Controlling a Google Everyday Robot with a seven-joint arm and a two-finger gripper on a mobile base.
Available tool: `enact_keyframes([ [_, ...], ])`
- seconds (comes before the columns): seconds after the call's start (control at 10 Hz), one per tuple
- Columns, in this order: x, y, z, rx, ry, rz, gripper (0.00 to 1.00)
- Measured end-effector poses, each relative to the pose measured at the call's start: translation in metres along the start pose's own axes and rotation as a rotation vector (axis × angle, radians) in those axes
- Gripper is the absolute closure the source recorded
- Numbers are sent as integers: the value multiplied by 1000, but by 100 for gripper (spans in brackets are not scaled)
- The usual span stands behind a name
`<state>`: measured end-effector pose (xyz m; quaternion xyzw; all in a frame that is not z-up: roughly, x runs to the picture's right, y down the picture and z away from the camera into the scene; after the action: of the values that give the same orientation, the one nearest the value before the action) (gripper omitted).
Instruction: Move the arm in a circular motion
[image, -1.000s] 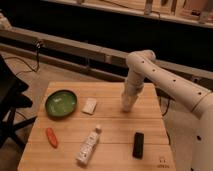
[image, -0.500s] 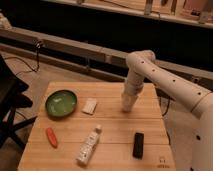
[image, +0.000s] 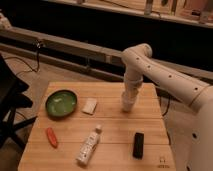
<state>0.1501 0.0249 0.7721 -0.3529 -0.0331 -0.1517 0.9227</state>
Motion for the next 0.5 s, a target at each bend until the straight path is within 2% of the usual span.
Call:
enact_keyframes([
  [0.2, -23, -20, -7, 30, 2, -75, 87],
  [0.5, -78, -37, -10, 90, -33, -250, 87],
])
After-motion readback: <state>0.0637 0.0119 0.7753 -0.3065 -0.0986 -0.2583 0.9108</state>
